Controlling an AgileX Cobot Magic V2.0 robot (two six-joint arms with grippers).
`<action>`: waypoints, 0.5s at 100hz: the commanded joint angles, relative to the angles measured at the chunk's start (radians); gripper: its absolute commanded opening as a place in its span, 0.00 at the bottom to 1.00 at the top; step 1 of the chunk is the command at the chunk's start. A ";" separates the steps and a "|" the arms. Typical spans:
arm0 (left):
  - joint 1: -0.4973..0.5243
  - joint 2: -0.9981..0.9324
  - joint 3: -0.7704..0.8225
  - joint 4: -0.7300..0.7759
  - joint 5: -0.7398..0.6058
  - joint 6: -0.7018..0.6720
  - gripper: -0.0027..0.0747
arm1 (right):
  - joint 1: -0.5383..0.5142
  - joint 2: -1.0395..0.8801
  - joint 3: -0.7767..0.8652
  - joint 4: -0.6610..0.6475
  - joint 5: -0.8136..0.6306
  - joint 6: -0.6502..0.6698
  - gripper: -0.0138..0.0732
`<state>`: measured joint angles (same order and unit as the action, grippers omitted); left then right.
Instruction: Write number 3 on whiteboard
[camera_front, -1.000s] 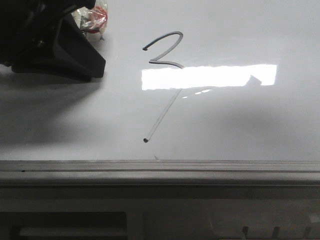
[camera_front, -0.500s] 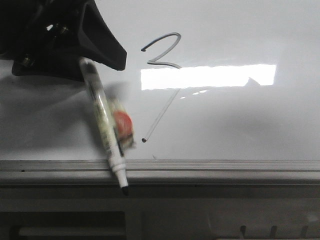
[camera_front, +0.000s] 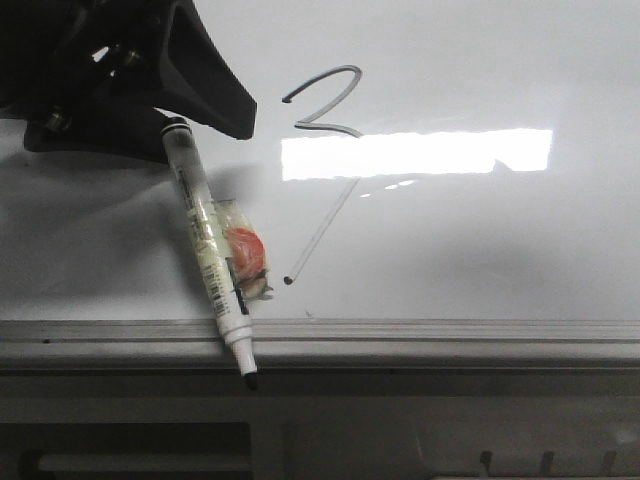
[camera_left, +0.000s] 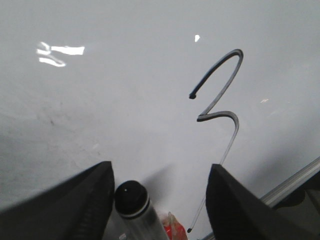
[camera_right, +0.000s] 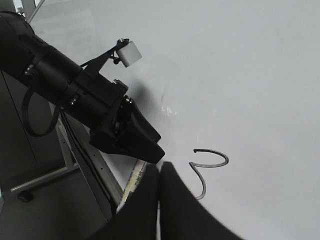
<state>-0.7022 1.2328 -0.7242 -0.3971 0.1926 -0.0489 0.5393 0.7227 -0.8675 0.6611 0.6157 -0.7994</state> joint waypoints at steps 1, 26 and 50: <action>0.027 0.019 -0.005 0.043 -0.092 -0.004 0.59 | -0.005 -0.001 -0.023 0.043 -0.045 0.002 0.09; 0.027 0.019 -0.005 0.043 -0.125 -0.004 0.60 | -0.005 -0.001 -0.023 0.044 -0.024 0.002 0.09; 0.028 0.019 -0.005 0.043 -0.199 -0.004 0.67 | -0.005 -0.001 -0.023 0.044 -0.022 0.002 0.09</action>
<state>-0.7022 1.2306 -0.7242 -0.3971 0.1417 -0.0571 0.5393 0.7227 -0.8675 0.6724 0.6398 -0.7974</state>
